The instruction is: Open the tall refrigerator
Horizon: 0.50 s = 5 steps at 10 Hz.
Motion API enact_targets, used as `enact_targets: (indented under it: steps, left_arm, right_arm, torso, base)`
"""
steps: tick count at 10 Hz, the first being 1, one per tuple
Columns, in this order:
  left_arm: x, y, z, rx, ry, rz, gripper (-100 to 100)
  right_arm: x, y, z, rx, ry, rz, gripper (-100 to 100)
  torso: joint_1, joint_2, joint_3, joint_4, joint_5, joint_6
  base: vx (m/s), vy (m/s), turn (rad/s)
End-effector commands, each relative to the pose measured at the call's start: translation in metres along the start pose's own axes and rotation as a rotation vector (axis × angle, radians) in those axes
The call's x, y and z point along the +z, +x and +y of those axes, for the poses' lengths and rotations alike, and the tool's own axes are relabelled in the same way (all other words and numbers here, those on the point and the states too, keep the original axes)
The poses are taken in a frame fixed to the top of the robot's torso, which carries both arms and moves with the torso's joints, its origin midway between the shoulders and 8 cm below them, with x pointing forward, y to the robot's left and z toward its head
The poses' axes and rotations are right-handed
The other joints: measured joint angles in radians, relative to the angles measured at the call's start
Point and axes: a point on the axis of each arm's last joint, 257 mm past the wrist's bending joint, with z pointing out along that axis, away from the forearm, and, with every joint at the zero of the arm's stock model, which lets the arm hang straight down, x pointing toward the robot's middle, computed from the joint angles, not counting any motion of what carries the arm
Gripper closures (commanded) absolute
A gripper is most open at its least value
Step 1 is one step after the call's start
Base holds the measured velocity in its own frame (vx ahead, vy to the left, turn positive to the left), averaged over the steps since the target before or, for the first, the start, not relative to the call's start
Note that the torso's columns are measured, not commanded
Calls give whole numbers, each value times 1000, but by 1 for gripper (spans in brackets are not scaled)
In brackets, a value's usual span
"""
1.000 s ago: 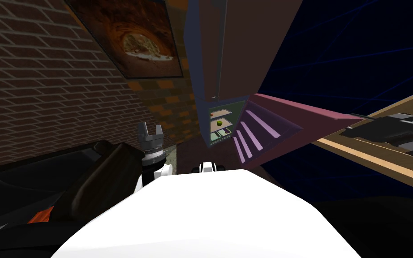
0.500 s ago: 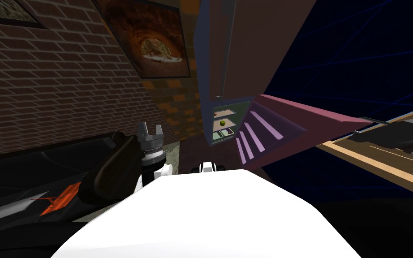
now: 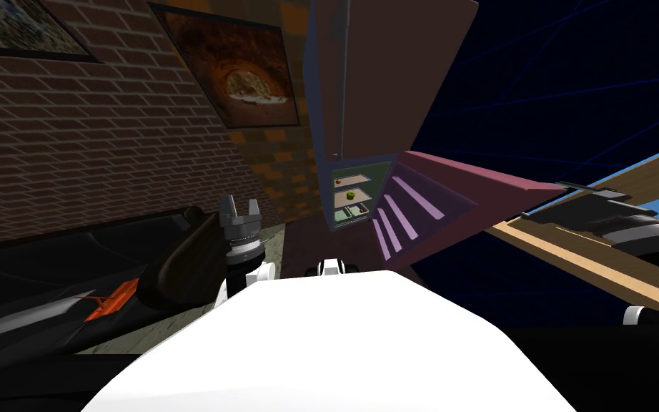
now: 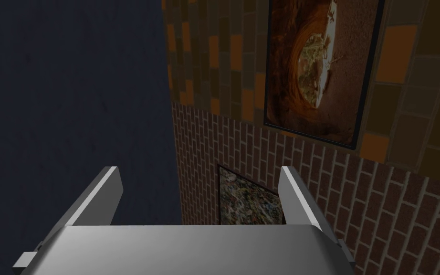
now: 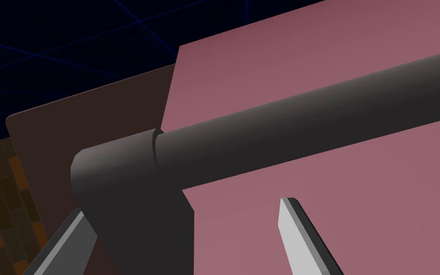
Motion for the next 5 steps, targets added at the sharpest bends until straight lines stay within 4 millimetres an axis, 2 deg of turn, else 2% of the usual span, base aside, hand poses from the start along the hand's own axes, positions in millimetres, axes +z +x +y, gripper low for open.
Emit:
enact_targets:
  steps: [1,2,4,5]
  left_arm:
    - [0,0,0,0,0,0,0]
    - [0,0,0,0,0,0,0]
    - [0,0,0,0,0,0,0]
    - [0,0,0,0,0,0,0]
  right_arm:
    - [18,8,29,50,-32,34,-100]
    - [31,5,30,49,-31,32,-100]
    - [44,-4,23,53,-6,8,-100]
    - [52,9,51,84,-49,61,-100]
  torso:
    - [-2,-2,-2,0,2,-1]
    - [-10,2,0,0,-2,-3]
    - [-17,-1,0,-1,-7,1]
    - [-15,-3,-2,-1,-6,0]
  base:
    - [-124,-20,-4]
    - [-171,-53,28]
    - [-57,-27,13]
    - [-127,-85,-3]
